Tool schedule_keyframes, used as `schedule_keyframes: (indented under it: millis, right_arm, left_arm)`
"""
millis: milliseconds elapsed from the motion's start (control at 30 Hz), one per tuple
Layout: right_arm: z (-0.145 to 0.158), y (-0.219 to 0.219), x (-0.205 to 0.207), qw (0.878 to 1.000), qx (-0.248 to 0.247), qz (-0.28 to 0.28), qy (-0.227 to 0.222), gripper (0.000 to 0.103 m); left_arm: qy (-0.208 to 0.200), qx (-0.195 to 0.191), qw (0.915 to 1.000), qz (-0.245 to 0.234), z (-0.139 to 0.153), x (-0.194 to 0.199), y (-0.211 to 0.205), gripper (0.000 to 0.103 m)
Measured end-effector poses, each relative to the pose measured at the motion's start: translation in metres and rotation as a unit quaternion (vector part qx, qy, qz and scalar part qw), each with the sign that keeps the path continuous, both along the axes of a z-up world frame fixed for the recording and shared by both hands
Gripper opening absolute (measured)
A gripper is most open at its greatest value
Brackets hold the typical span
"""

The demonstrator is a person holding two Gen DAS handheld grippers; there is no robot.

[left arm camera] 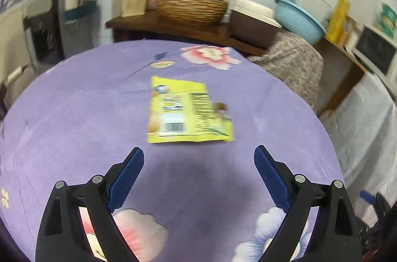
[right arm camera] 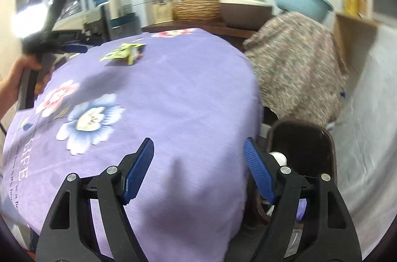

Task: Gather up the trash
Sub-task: 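Move both tools back over the table toward the yellow snack packet, then grasp the yellow snack packet with the left gripper while the right gripper grasps the orange peel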

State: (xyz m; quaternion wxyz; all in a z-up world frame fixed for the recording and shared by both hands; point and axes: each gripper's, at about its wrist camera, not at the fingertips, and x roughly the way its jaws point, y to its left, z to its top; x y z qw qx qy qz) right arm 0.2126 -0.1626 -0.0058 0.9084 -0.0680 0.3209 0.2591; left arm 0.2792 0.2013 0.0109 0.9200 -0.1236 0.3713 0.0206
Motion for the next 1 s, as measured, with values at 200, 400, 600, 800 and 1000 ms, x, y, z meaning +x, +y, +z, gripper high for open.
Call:
schedule_keyframes:
  millis: [200, 400, 600, 800, 1000]
  right_arm:
    - [0.014, 0.042, -0.01, 0.999, -0.026, 0.041, -0.02, 0.074]
    - [0.03, 0.067, -0.011, 0.997, -0.024, 0.063, -0.025, 0.074]
    - [0.03, 0.081, -0.014, 0.996, -0.04, 0.069, -0.03, 0.075]
    - [0.024, 0.092, -0.009, 0.996, -0.055, 0.07, -0.027, 0.074]
    - [0.026, 0.102, -0.004, 0.996, -0.051, 0.069, -0.031, 0.074]
  left_arm:
    - [0.01, -0.064, 0.9978, 0.013, -0.014, 0.023, 0.037, 0.089]
    - [0.039, -0.093, 0.9949, 0.01, -0.035, 0.048, 0.044, 0.088]
    - [0.036, -0.169, 0.9849, 0.013, -0.049, 0.053, 0.064, 0.07]
    - [0.044, -0.151, 0.9875, -0.009, -0.045, 0.056, 0.052, 0.038]
    - [0.036, -0.143, 0.9889, -0.019, -0.039, 0.049, 0.049, 0.013]
